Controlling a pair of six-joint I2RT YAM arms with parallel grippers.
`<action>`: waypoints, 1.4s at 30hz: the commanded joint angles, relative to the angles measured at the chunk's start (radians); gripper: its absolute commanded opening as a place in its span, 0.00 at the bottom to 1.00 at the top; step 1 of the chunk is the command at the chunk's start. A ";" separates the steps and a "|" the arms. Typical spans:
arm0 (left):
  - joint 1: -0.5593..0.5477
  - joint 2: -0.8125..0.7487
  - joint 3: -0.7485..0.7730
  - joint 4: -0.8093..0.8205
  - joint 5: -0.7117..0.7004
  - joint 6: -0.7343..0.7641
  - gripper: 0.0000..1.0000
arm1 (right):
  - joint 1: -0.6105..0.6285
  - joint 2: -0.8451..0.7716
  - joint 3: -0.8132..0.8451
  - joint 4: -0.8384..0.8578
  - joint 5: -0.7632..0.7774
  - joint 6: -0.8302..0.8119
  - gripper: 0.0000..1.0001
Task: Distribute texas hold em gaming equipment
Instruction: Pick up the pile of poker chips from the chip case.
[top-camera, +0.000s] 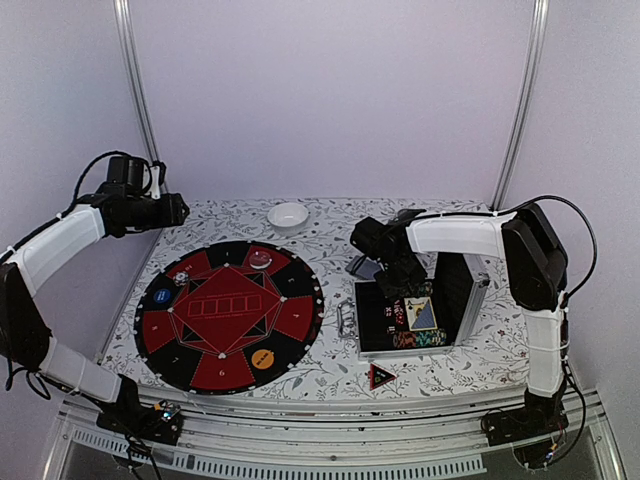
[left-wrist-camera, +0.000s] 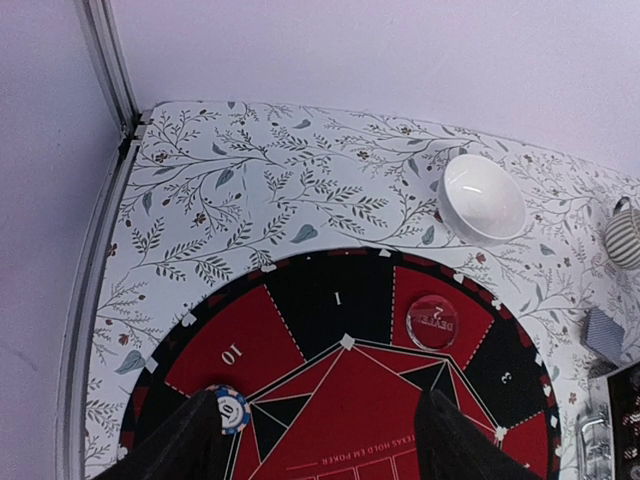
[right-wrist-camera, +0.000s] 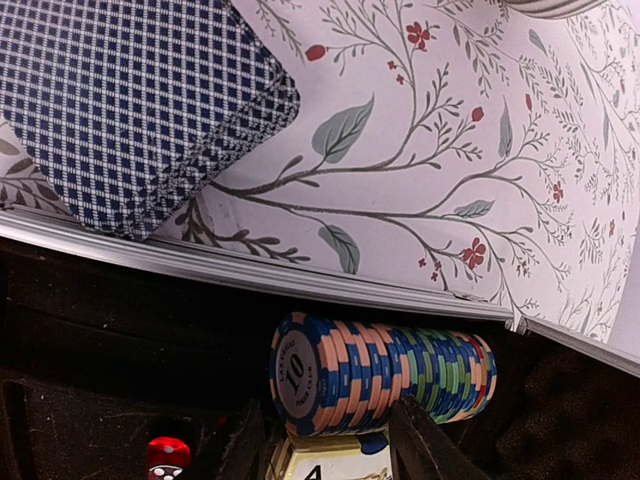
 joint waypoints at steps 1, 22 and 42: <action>-0.011 0.002 -0.016 -0.010 0.004 0.016 0.68 | -0.005 0.015 -0.027 0.034 -0.056 -0.004 0.44; -0.011 0.008 -0.013 -0.012 0.006 0.017 0.69 | -0.017 0.008 -0.029 0.033 -0.038 -0.002 0.41; -0.010 0.028 -0.007 -0.009 0.023 0.016 0.69 | -0.014 0.001 0.029 0.005 -0.007 -0.005 0.48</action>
